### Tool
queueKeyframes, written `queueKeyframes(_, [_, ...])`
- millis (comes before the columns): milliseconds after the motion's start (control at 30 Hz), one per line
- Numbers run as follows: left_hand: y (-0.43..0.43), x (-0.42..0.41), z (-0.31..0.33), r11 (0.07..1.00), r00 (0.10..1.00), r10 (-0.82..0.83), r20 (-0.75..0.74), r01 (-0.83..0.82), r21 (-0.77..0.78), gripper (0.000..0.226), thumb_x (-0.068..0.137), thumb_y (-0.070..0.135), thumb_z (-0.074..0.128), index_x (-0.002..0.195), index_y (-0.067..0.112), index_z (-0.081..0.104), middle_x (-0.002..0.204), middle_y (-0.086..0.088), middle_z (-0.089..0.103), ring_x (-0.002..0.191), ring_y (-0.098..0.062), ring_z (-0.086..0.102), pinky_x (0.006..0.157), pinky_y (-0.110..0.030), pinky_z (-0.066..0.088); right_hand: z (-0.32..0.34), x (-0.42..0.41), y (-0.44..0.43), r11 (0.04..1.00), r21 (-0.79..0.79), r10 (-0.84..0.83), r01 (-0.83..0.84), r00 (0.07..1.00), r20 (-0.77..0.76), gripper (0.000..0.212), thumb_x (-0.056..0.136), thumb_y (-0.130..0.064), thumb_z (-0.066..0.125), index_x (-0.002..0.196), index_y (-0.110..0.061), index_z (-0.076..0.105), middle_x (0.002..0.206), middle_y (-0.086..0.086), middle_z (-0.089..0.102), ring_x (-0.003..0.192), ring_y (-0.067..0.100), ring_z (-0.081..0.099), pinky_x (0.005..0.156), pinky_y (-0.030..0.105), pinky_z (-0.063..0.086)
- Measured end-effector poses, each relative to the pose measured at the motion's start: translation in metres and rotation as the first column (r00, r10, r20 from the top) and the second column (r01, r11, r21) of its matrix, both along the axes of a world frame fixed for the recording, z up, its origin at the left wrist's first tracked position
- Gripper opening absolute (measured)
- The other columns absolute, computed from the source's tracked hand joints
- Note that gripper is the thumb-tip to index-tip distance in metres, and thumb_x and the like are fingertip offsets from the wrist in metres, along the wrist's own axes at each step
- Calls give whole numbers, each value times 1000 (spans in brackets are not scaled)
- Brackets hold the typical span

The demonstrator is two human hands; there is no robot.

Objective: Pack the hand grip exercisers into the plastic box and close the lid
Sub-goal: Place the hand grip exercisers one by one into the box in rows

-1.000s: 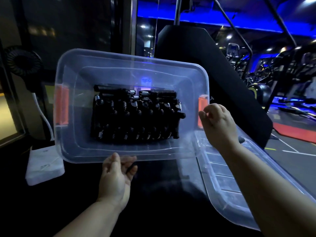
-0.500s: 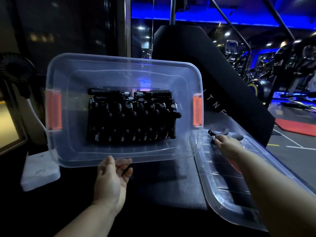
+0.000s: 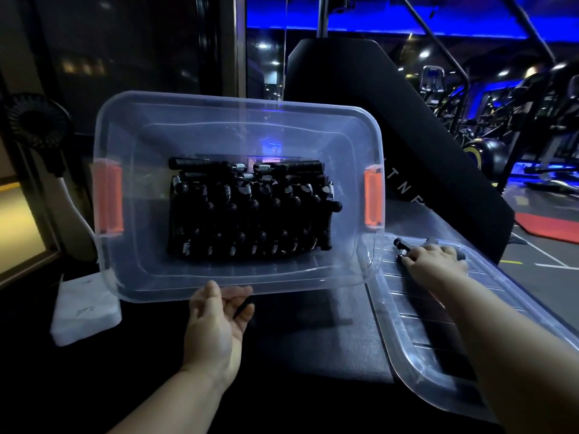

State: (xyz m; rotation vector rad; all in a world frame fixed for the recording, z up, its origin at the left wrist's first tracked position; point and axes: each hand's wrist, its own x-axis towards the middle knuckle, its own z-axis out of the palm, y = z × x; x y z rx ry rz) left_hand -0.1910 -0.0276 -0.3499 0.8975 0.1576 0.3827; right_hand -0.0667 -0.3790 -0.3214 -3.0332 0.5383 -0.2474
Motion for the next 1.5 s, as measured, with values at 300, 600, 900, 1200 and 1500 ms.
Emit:
queueKeyframes(300, [1,0,-2,1000,1000,-23,-18,23,-4,28,102,35,36,117,14,48,86,-8,66,79,-12,68,70,-30,50,13,-25,15,991,134,7,-7,1000,4,50,77,-65,53,110,-29,44,119,2,58,111,26,52,82,42,27])
queueKeyframes(600, [0,-4,2,999,999,-36,-20,35,-19,29,102,33,34,118,13,47,84,-8,66,81,-15,66,71,-30,49,26,-59,28,985,129,132,-111,978,-163,64,44,-71,50,77,-17,58,74,-3,59,77,19,57,89,36,46])
queueKeyframes(900, [1,-5,3,999,999,-31,-30,30,-31,27,102,33,35,115,13,48,81,-7,67,80,-14,66,70,-29,49,40,-83,27,995,-65,60,-77,970,-235,98,21,-99,39,78,-21,53,88,-5,47,100,23,51,88,35,44])
queueKeyframes(1200, [1,-4,2,999,999,-18,-37,17,-40,21,102,31,36,109,14,48,80,-7,67,81,-18,65,69,-30,49,26,-88,19,960,262,124,-96,988,-93,101,16,-95,56,85,-23,53,84,-5,60,85,18,57,82,35,45])
queueKeyframes(1500, [1,-3,0,999,999,-21,-31,20,-42,23,102,31,36,109,13,48,81,-8,66,82,-18,64,69,-30,49,26,-95,27,969,231,97,-87,995,-34,119,11,-98,51,111,-33,46,110,-12,63,103,19,56,84,38,34])
